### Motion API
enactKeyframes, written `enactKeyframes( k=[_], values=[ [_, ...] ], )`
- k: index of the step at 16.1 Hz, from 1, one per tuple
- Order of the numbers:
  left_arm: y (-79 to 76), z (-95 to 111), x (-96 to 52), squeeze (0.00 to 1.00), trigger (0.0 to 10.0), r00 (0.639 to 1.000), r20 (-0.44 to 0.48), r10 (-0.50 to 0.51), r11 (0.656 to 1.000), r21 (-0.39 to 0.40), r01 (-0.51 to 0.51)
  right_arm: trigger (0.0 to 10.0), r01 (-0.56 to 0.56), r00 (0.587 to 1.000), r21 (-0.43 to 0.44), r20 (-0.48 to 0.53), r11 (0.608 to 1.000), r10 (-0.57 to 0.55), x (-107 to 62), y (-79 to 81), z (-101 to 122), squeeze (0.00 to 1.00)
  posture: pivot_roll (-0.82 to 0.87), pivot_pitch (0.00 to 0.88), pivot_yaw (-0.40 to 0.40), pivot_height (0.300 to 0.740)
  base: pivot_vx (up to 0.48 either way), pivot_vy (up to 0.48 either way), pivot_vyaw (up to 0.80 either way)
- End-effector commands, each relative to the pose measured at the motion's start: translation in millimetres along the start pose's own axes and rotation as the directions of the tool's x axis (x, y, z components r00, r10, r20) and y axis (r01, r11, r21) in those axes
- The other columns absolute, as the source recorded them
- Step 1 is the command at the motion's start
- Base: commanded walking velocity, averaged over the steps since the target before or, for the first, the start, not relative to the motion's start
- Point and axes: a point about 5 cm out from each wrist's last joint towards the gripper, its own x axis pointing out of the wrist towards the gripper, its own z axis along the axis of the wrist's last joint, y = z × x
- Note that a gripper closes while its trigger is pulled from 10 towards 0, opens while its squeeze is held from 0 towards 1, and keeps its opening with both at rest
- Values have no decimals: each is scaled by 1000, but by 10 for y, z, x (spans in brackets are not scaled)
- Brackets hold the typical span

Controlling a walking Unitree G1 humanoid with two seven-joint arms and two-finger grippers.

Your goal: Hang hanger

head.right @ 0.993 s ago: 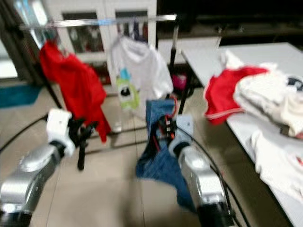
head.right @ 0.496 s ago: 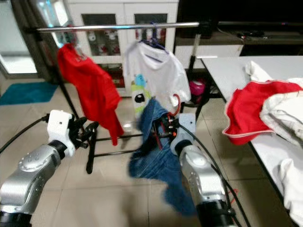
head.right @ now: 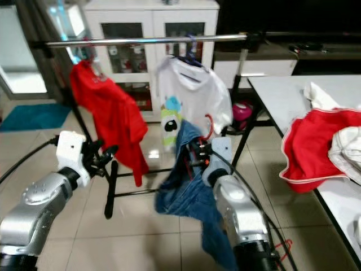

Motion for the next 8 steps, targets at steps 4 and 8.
enactKeyframes(
  k=[4,8],
  values=[
    [50,34,-16,0,10000,1000,6,13,1000,17,-13,10000,-29,998,-14,50,999,29,41,56,125,0,-101,0,30,740,360,0,0],
    [62,36,-31,0,10000,1000,8,16,1000,21,-16,10000,-42,998,-23,50,999,43,63,79,135,0,-92,0,24,740,356,0,0]
  ],
)
